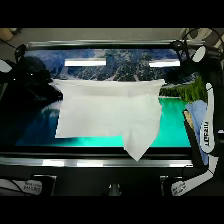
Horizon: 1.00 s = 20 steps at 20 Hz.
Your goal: Fold the shirts.
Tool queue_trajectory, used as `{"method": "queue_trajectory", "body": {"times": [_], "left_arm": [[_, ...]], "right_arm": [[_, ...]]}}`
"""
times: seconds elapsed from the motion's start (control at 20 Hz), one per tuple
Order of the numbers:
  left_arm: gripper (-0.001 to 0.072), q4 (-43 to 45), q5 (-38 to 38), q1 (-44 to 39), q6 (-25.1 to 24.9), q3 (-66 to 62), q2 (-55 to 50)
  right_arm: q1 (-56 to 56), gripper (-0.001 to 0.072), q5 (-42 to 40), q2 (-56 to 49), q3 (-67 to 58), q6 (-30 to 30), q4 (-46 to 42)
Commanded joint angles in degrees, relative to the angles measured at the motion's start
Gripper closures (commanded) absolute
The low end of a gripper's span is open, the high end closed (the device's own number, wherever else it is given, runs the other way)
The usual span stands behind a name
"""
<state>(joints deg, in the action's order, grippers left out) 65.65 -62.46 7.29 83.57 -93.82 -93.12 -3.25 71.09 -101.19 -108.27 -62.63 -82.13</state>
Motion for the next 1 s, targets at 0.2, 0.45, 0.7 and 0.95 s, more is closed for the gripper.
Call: {"method": "queue_trajectory", "body": {"times": [0.2, 0.45, 0.7, 0.95], "left_arm": [[0.0686, 0.2, 7.0, -0.6, 0.2, -5.1, -14.0], [0.0686, 1.8, -6.5, -0.5, -6.3, -5.1, -11.9], [0.0687, 3.7, -15.3, -0.5, -6.0, -1.8, -13.0], [0.0687, 3.6, -15.8, -0.6, -4.0, -1.6, -13.4]], "right_arm": [[0.3, 0.0694, -14.1, -7.9, 0.2, -2.3, 0.6], [0.4, 0.0694, 9.1, -7.0, 0.3, 0.8, 0.5], [0.3, 0.0694, 14.3, -7.1, 9.5, 0.7, 0.8], [0.4, 0.0694, 13.5, -7.1, 9.7, -0.8, 1.1]]}}
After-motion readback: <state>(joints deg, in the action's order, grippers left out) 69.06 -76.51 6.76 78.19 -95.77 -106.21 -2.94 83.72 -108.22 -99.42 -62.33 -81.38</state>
